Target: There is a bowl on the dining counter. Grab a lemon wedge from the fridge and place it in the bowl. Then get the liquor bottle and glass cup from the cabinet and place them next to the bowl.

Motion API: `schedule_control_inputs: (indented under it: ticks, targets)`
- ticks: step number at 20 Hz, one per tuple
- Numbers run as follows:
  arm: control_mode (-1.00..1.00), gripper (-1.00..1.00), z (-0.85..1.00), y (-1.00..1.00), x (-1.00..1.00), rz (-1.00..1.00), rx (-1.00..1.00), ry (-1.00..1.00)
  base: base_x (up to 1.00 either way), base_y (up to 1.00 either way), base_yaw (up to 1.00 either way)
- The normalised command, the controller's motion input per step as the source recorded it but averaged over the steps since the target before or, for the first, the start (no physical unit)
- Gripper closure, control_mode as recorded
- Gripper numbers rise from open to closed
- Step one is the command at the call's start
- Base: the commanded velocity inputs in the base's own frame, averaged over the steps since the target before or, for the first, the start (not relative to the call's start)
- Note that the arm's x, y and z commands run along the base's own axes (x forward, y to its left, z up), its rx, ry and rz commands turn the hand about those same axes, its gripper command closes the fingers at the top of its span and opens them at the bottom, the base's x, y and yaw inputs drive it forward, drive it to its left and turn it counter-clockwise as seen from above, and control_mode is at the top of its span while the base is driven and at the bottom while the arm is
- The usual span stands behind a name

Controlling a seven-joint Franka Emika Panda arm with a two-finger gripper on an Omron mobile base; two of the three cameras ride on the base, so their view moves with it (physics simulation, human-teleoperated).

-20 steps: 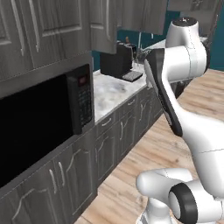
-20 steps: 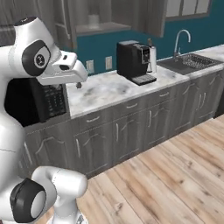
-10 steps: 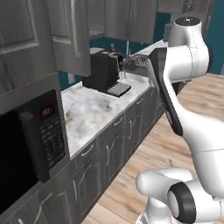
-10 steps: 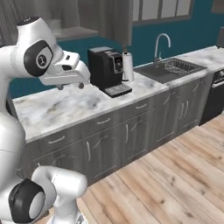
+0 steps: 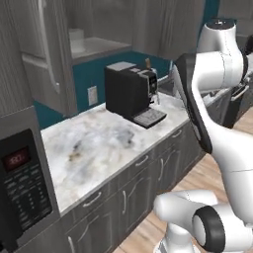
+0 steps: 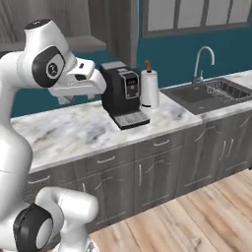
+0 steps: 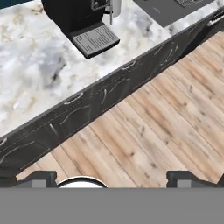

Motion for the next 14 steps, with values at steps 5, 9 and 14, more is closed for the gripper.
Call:
schedule_control_inputs:
  ticks: [5,9,14]
  targets:
    - [1.0,-1.0,0.0,0.0,0.0,0.0,0.0,0.0,0.81,0.0,0.43]
    - [1.0,-1.0,0.0,0.0,0.0,0.0,0.0,0.0,0.7,-0.03,0.42]
    - [1.0,-1.0,0.0,0.0,0.0,0.0,0.0,0.0,0.54,-0.28,0.46]
